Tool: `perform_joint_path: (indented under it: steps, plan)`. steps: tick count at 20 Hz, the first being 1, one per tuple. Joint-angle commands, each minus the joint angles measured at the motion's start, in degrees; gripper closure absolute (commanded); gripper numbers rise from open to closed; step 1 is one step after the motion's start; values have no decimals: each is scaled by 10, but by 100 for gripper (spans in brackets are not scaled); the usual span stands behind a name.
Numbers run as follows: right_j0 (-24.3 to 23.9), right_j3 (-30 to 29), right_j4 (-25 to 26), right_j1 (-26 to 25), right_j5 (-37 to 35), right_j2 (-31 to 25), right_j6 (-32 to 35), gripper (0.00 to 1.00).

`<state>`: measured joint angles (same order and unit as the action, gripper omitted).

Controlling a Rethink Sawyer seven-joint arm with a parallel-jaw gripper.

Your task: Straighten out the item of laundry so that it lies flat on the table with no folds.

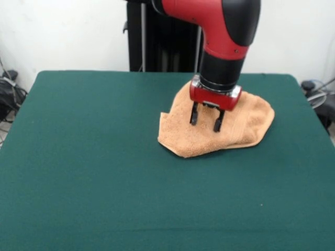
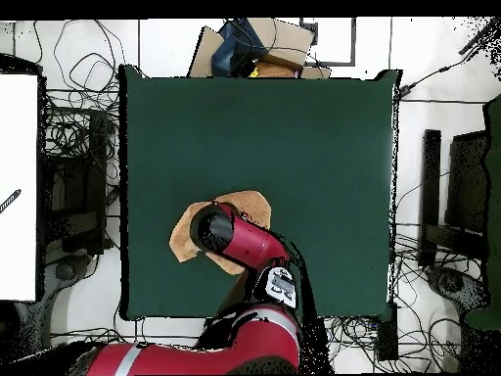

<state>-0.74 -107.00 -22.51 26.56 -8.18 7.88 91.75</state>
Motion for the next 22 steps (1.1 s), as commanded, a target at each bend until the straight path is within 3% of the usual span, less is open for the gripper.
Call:
perform_joint_path:
  steps: [1,7,11,12,22]
  plan:
    - [-2,62,-34,-41,-6,-31,132,0]
    - [-21,88,-12,-145,119,-60,138,0]
    - [-14,93,-2,-156,147,-51,140,0]
    - [-10,95,-3,-157,146,-47,140,100]
    - [-10,95,-5,-149,115,-43,133,100]
